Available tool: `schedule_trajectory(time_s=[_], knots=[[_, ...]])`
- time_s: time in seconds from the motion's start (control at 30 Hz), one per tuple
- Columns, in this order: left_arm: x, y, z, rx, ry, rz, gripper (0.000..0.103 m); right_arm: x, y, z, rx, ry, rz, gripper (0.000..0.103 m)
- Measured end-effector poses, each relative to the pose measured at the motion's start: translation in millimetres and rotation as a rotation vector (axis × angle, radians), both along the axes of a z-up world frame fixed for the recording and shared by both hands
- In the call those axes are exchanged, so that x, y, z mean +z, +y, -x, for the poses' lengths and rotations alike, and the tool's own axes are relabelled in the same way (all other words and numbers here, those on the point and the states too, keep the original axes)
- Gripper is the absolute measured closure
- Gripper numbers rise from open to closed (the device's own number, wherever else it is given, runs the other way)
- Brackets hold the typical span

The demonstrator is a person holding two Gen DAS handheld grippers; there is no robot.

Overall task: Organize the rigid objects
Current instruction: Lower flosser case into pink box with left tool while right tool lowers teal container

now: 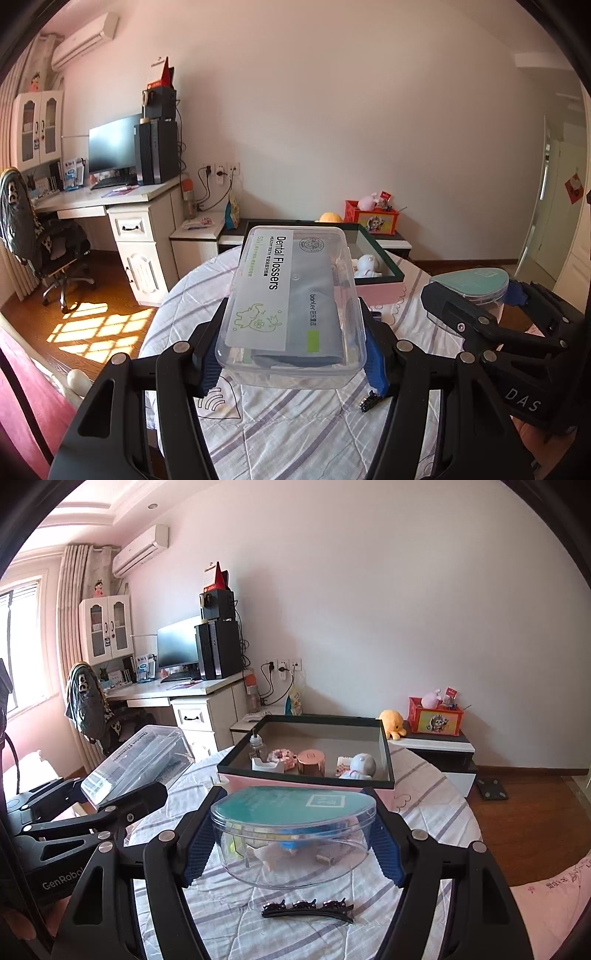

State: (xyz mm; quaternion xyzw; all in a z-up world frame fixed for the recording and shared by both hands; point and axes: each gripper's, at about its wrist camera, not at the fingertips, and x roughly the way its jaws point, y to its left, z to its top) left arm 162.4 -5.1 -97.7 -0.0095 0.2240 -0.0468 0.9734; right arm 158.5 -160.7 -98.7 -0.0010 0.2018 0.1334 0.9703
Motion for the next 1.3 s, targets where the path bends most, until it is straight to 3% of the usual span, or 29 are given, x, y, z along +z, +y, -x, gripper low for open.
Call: schedule_trajectory(time_s=[0.3,0.6,0.9,1.1,1.3], knots=[[9.1,2.1,1.1,0.020,-0.025,-0.015,0.041,7.7,3.3,0.8,0.009,-0.019,0.001,0.029],[4.0,-5.6,-33.1,0.031,-0.015,-0.048,0.041,2.9,5.4,-30.2,0.016,-0.004,0.021,0.029],[-12.5,-12.0,-137.7,0.022,0.058,-0.113,0.041,-10.0,6.5,-125.6,0.030,0.063,0.070,0.029],[-44.1,-8.5,-224.6,0.016,0.181,-0.138,0.041,-40.3,11.3,-204.8,0.053,0.175,0.084,0.029],[-74.1,-9.1,-270.9,0.009,0.266,-0.161,0.041,-71.9,15.7,-248.5,0.057,0.259,0.108,0.029]])
